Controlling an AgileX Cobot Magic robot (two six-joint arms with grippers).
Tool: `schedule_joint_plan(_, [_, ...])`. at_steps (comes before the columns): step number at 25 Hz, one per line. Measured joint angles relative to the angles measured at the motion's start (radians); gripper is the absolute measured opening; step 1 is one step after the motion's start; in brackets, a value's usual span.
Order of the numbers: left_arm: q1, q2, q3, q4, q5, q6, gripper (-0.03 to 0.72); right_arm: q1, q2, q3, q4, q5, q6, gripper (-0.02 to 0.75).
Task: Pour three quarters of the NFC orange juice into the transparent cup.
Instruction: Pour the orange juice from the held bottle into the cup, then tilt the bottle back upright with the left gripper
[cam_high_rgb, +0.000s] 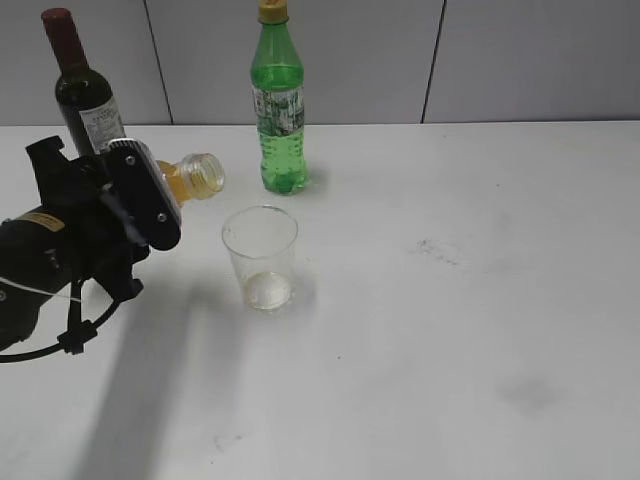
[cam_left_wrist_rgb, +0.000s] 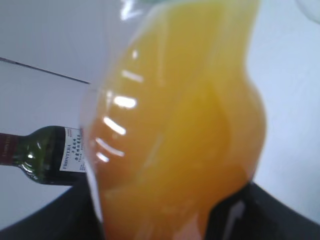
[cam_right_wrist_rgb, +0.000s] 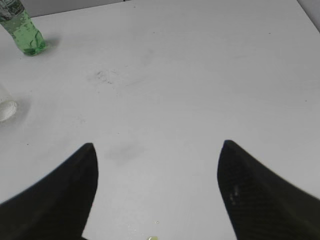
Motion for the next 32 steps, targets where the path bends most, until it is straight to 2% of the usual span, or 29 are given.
schedule_joint_plan(10, [-0.008, 0.036, -0.032, -0.017, 0.003, 0.026, 0.479, 0.000, 0.000, 0.000, 0.000, 0.000, 0.000, 0.571])
schedule_joint_plan(32, [-0.011, 0.060, -0.080, -0.072, 0.014, 0.238, 0.479, 0.000, 0.000, 0.000, 0.000, 0.000, 0.000, 0.571])
